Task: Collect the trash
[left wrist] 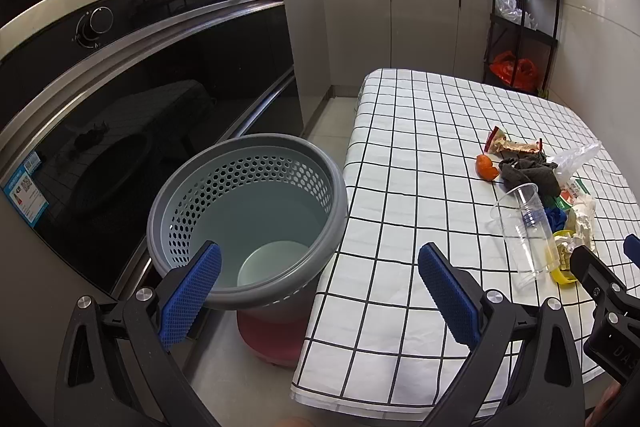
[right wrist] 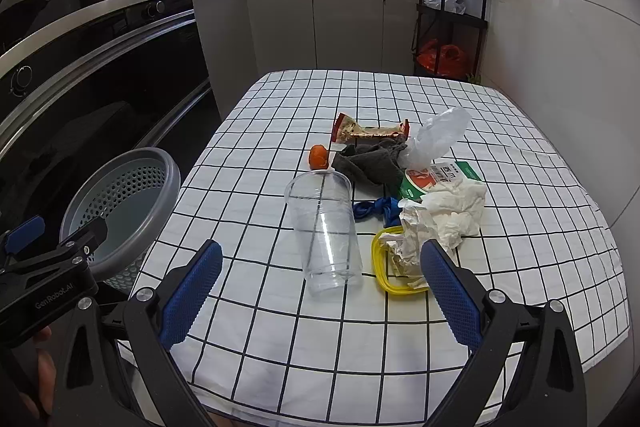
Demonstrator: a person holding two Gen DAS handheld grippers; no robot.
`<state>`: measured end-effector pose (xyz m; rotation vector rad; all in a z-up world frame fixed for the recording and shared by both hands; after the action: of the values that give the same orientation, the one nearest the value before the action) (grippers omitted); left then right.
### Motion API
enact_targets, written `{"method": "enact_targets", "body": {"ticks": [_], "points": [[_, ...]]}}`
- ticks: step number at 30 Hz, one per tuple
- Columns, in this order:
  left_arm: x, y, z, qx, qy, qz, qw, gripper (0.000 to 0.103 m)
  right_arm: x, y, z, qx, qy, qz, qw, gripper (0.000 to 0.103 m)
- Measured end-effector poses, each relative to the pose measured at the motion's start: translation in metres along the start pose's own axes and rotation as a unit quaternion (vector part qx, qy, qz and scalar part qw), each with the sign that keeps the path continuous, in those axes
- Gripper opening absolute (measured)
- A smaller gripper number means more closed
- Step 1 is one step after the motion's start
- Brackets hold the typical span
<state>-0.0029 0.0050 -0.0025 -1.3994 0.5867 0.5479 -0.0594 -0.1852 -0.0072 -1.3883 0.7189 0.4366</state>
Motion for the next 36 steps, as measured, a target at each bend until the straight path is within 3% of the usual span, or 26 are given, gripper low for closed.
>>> {"method": "enact_targets", "body": {"ticks": [10,17,28,36], "points": [[0.003,0.003,0.001,-0.001,0.002,0.005,1.0000,0.097,-0.001,0.001,-0.002,-0.002,-0.017,-0.004,1.000,0.095],[0.009,0.004,-0.007,-0.003,0.009,0.017,0.9998,0.097,-0.002,0.007,-0.030,0.011,-0.028,0.002,1.000,0.095],[0.025,0.008,-0.038,0.005,0.051,0.048,0.9976,0.097,0.018,0.019,-0.078,0.020,0.027,0.035,0.999,0.095],[0.032,0.010,-0.061,0.017,0.071,0.054,0.9959,0.097,0.043,0.011,-0.104,0.019,0.025,0.061,0.998,0.095]]}}
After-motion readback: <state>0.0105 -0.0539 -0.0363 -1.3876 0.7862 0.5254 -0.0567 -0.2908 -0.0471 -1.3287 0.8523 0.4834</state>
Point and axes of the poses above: each gripper's, at about its wrist camera, not at the fingertips, and x roughly the way its jaws point, z to its left, y to its underside, the point moved 1 cm from there along x, roughly the way its jaws point, and after that the axes turned 2 degrees about -x, right-handed, at the moved point
